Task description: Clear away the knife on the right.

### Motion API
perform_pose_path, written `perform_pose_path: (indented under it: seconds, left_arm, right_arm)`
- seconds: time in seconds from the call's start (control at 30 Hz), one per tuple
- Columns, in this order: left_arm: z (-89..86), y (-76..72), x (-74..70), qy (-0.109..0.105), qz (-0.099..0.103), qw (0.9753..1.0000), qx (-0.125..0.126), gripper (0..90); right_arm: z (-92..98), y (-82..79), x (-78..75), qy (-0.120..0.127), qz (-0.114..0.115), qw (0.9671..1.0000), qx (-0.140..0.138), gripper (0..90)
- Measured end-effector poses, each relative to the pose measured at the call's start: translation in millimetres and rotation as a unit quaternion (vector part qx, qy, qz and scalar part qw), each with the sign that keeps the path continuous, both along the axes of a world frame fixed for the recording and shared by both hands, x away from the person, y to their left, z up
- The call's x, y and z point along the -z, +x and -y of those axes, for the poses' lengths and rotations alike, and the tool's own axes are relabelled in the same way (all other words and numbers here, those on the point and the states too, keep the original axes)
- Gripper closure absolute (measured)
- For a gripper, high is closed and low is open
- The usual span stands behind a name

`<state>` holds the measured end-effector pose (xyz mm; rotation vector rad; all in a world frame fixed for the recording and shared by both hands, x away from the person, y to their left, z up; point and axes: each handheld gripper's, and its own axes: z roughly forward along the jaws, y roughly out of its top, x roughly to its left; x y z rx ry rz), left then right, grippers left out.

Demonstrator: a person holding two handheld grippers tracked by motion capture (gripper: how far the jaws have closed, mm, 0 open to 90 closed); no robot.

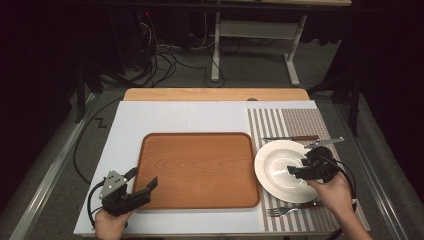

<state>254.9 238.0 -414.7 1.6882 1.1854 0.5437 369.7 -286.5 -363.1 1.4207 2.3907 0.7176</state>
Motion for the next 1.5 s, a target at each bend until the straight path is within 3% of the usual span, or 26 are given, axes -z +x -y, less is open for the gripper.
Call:
perform_pose_path:
  seconds: [0.53, 1.5]
  left_arm:
    - [0.2, -0.2, -0.3, 0.000, 0.003, 1.0000, 0.000, 22.8]
    - [0.4, 0.9, 0.4, 0.000, -0.001, 1.0000, 0.000, 22.8]
  right_arm:
    - [-2.8, 19.7, 2.0, -0.002, -0.001, 1.0000, 0.005, 38.2]
    - [2.1, 61.9, -7.6, 0.004, 0.009, 0.9996, 0.025, 38.4]
